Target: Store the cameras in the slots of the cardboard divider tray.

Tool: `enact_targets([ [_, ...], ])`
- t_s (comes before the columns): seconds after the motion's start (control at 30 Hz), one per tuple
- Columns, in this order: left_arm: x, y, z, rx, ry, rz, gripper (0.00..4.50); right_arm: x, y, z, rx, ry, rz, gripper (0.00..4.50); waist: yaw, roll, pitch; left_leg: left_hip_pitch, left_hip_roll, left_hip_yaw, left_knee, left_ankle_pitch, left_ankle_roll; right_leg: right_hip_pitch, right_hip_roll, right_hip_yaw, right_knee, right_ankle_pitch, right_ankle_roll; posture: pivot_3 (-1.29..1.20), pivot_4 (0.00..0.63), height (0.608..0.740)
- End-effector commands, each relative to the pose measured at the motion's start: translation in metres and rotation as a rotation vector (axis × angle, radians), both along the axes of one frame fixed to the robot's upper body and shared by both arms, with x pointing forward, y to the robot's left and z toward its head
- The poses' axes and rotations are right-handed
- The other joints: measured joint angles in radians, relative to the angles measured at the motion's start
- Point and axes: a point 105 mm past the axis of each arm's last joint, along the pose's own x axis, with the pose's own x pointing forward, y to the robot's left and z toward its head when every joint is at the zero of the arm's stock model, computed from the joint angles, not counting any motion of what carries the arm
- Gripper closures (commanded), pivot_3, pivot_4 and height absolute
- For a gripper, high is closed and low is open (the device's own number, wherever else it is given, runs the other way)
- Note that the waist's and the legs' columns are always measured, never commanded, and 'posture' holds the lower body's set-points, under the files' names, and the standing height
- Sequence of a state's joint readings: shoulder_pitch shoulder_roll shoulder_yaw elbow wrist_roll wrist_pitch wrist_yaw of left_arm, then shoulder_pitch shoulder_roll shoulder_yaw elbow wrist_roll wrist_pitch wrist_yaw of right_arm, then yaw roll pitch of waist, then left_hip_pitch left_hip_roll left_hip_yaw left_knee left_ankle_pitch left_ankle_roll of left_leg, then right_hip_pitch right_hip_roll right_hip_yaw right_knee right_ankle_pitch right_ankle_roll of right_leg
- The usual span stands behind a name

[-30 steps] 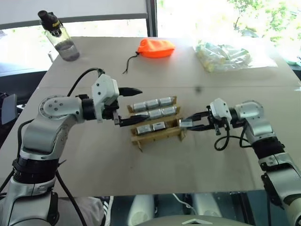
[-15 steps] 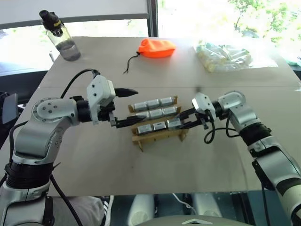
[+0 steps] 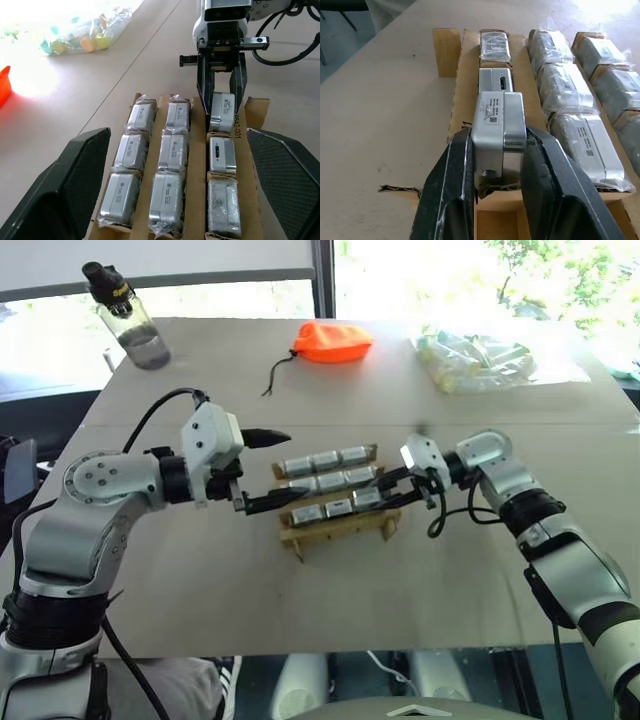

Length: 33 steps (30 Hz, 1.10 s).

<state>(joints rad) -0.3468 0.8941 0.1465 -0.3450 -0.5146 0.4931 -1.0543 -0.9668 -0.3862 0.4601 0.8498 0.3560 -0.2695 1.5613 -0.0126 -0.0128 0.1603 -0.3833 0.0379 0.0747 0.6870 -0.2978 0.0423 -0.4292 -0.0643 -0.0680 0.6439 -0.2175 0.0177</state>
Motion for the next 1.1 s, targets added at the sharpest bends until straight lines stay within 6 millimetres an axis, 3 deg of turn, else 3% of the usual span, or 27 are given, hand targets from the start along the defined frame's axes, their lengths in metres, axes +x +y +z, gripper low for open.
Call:
enact_targets([
  [0.03, -0.006, -0.001, 0.013, 0.006, -0.052, -0.008, 0.00, -0.005, 0.003, 0.006, -0.022, 0.003, 0.072, 2.74, 0.000, 0.000, 0.000, 0.000, 0.000, 0.000, 0.000, 0.000, 0.000, 0.000, 0.000, 0.000, 0.000, 0.000, 0.000, 0.00, 0.150, 0.726],
  [0.13, -0.006, 0.000, 0.012, 0.006, -0.049, -0.005, 0.00, -0.005, 0.002, 0.011, 0.006, -0.012, 0.076, 1.54, 0.000, 0.000, 0.000, 0.000, 0.000, 0.000, 0.000, 0.000, 0.000, 0.000, 0.000, 0.000, 0.000, 0.000, 0.000, 0.00, 0.150, 0.726],
  [0.23, -0.007, 0.000, 0.012, 0.006, -0.047, -0.007, 0.00, -0.005, -0.002, 0.016, 0.015, -0.011, 0.071, 0.06, 0.001, 0.000, 0.000, 0.000, 0.000, 0.000, 0.000, 0.000, 0.000, 0.000, 0.000, 0.000, 0.000, 0.000, 0.000, 0.00, 0.150, 0.726],
  [0.37, -0.007, 0.000, 0.011, 0.007, -0.044, -0.009, 0.00, -0.007, -0.012, 0.028, 0.056, -0.009, 0.056, 0.06, 0.001, 0.000, 0.000, 0.000, 0.000, 0.000, 0.000, 0.000, 0.000, 0.000, -0.001, 0.000, 0.000, 0.000, 0.000, 0.00, 0.150, 0.726],
  [0.5, -0.010, 0.001, 0.008, 0.007, -0.033, -0.006, 0.00, -0.015, -0.037, 0.040, 0.125, 0.025, 0.009, 0.06, 0.004, 0.000, 0.000, -0.001, 0.000, -0.001, 0.000, 0.000, 0.000, 0.000, -0.002, -0.001, -0.001, 0.000, 0.000, 0.00, 0.150, 0.726],
  [0.67, -0.019, 0.013, -0.015, 0.010, 0.061, 0.029, 0.00, -0.025, -0.086, 0.039, 0.177, 0.086, -0.135, 0.06, 0.003, 0.000, 0.000, -0.001, 0.000, -0.001, -0.001, 0.000, 0.000, 0.000, -0.003, -0.001, -0.001, 0.000, 0.000, 0.00, 0.150, 0.726],
  [0.83, -0.025, 0.045, -0.055, 0.020, 0.169, 0.148, 0.00, -0.026, -0.133, 0.027, 0.205, 0.085, -0.363, 0.06, 0.003, 0.000, 0.000, 0.000, 0.000, 0.000, -0.001, 0.000, 0.000, 0.000, -0.004, -0.001, -0.001, 0.000, 0.000, 0.00, 0.150, 0.726],
  [1.0, -0.033, 0.064, -0.079, -0.045, 0.201, 0.256, 0.00, -0.037, -0.182, 0.002, 0.222, 0.098, -0.612, 0.06, 0.006, 0.000, -0.001, 0.001, 0.000, 0.001, -0.001, 0.000, 0.000, 0.000, -0.003, 0.000, -0.001, 0.000, 0.000, 0.00, 0.150, 0.726],
  [1.1, -0.039, 0.072, -0.090, -0.076, 0.202, 0.293, 0.00, -0.045, -0.199, -0.010, 0.214, 0.106, -0.703, 0.06, 0.013, 0.000, 0.000, 0.001, 0.000, 0.001, -0.001, 0.000, 0.000, 0.001, -0.005, -0.001, -0.001, 0.000, 0.000, 0.00, 0.150, 0.726],
])
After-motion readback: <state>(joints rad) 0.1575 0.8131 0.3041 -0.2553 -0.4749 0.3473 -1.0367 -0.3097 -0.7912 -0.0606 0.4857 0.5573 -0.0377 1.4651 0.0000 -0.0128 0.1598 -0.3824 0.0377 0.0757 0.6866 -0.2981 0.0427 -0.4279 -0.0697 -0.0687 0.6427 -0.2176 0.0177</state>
